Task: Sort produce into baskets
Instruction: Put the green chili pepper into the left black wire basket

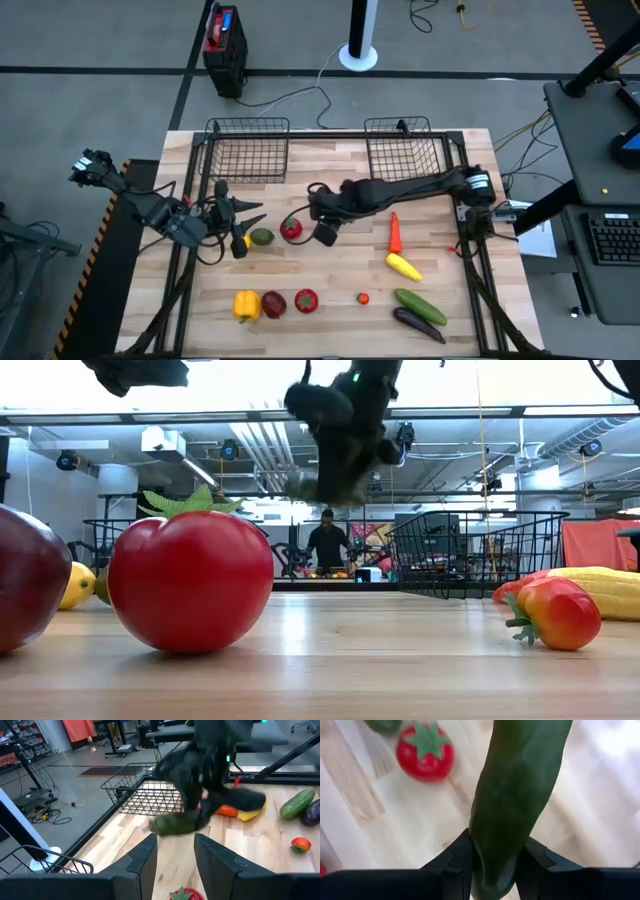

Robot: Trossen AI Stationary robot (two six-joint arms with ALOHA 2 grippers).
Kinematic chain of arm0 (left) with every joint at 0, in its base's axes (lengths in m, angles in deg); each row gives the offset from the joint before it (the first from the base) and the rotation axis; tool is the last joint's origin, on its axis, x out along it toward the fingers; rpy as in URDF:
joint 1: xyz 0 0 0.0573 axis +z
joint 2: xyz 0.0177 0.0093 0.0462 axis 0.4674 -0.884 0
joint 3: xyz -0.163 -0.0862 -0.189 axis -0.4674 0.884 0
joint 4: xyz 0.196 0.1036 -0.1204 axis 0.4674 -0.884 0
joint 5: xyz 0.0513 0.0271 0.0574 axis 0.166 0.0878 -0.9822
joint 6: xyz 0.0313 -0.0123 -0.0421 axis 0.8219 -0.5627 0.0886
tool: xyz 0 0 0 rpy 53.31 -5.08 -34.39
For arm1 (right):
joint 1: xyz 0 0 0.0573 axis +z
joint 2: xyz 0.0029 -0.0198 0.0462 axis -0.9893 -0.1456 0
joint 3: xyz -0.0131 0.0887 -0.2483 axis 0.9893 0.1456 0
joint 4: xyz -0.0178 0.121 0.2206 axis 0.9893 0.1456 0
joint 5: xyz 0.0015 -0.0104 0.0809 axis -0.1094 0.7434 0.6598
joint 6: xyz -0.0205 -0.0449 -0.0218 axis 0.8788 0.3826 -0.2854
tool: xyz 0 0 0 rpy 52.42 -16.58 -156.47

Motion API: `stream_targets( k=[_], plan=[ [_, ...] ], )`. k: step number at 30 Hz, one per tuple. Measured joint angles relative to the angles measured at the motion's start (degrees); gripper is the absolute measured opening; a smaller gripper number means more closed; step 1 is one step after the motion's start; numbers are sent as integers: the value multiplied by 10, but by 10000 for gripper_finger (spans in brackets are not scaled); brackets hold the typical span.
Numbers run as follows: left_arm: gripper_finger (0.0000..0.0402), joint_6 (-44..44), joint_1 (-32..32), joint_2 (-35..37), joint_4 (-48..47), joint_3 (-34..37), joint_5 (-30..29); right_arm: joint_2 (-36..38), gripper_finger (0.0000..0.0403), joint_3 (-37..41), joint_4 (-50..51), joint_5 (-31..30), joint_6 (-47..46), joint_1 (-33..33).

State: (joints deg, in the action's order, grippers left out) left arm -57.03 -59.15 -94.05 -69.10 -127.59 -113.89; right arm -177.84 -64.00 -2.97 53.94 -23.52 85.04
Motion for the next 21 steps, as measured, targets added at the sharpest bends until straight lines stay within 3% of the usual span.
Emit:
stream_targets(
  k=[6, 14, 21],
  plan=[
    [115, -6, 0, -1, 3, 0, 1, 36, 99, 0, -75, -85, 99, 4],
    [115, -6, 0, -1, 4, 0, 1, 40, 100, 4, -223, -118, 221, 3],
    [115, -4, -7, 10, 5, -17, 1, 39, 100, 51, -442, -142, 323, -21]
  ],
)
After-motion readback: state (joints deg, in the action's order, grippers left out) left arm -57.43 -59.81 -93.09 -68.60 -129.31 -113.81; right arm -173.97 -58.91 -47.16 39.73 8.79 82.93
